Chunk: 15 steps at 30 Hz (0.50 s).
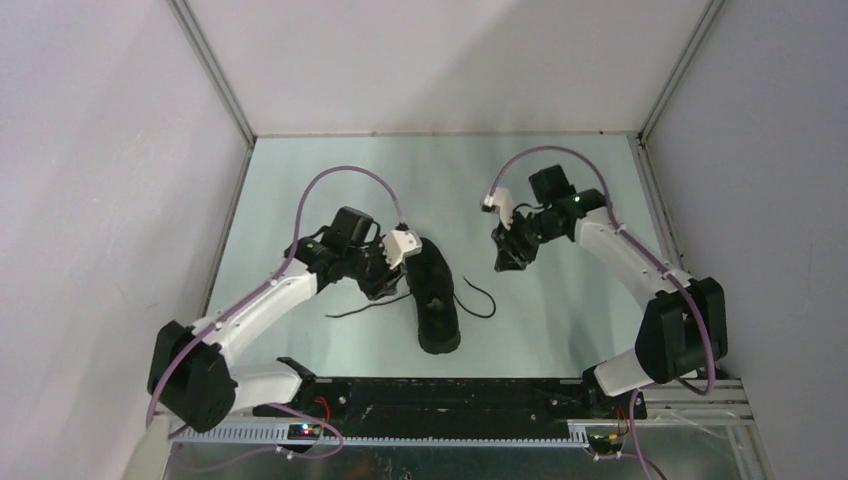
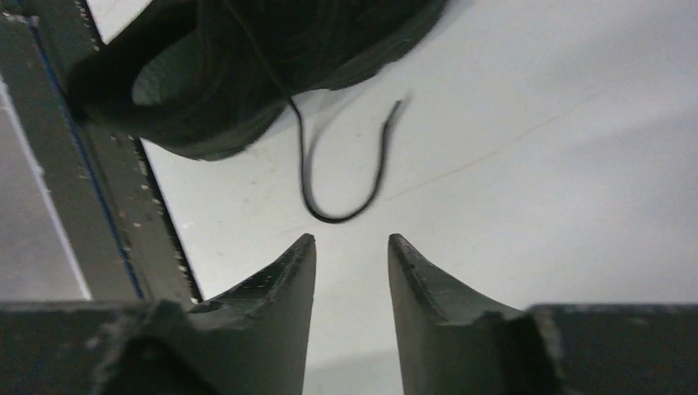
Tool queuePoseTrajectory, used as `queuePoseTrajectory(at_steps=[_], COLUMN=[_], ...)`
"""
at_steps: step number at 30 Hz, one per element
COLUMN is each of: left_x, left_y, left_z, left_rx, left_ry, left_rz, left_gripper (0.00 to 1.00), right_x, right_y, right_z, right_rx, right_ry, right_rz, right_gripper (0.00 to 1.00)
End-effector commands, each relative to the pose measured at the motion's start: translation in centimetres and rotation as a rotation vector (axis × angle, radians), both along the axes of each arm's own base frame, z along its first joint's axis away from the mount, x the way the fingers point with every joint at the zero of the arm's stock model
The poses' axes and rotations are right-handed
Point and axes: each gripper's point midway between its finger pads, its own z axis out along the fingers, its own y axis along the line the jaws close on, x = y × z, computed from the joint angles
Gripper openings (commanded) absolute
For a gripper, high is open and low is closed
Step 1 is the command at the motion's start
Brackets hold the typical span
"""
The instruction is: Tie the shoes
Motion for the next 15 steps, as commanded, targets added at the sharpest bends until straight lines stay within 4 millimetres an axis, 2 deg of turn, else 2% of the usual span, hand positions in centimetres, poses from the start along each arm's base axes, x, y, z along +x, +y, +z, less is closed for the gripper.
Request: queuePoseTrajectory(at_steps=[1, 2, 3, 4, 5, 6, 7, 8, 9, 10, 11, 12, 13, 14, 15], left_x=[1.0, 1.5, 1.8, 2.7, 3.2, 3.8, 4.3, 4.6, 4.7, 4.9, 4.8, 5.1, 5.0, 5.0, 5.0], left_y=[1.1, 2.0, 2.6, 3.9, 4.9, 6.2, 7.4, 8.7, 9.7, 11.0, 11.5, 13.2, 14.1, 16.1, 16.9], left_z=[4.6, 4.9, 5.6, 5.7, 6.1, 6.3, 6.6, 6.8, 7.0, 7.1, 7.7, 7.8, 8.7, 9.5, 9.8], left_rx=[-0.081, -0.091, -0.105, -0.114, -0.115, -0.138, -0.129, -0.151, -0.156, -0.186, -0.217, -0.247, -0.280, -0.302, -0.312], left_ry=[-0.111, -0.107, -0.126, -0.116, -0.130, -0.109, -0.122, -0.092, -0.085, -0.055, -0.060, -0.063, -0.092, -0.136, -0.152], left_rz=[0.042, 0.107, 0.154, 0.265, 0.332, 0.450, 0.536, 0.654, 0.724, 0.825, 0.861, 0.952, 1.013, 1.091, 1.132], left_gripper=[0.54, 0.54, 0.55, 0.55, 0.56, 0.56, 0.57, 0.57, 0.57, 0.57, 0.57, 0.57, 0.58, 0.60, 0.61], right_x=[0.7, 0.8, 1.7, 1.1, 2.0, 1.0, 1.6, 0.4, 0.5, -1.0, -0.9, -2.0, -2.0, -2.7, -2.6], right_y=[-1.9, -1.1, -0.7, 1.3, 2.0, 4.6, 5.8, 8.1, 9.8, 11.7, 13.3, 14.8, 16.2, 17.4, 18.6], right_z=[4.9, 5.7, 7.2, 8.0, 9.2, 8.9, 10.5, 9.0, 10.2, 7.9, 8.7, 5.8, 6.1, 3.5, 3.4], right_rx=[-0.066, -0.074, -0.106, -0.117, -0.166, -0.182, -0.204, -0.246, -0.238, -0.286, -0.278, -0.336, -0.329, -0.378, -0.376], right_ry=[-0.215, -0.259, -0.343, -0.395, -0.466, -0.478, -0.539, -0.516, -0.540, -0.485, -0.494, -0.431, -0.440, -0.395, -0.405], right_rz=[0.148, 0.183, 0.200, 0.265, 0.279, 0.360, 0.367, 0.446, 0.459, 0.535, 0.542, 0.604, 0.608, 0.653, 0.662], right_gripper=[0.46, 0.48, 0.51, 0.52, 0.52, 0.52, 0.49, 0.47, 0.43, 0.41, 0.37, 0.36, 0.34, 0.34, 0.34])
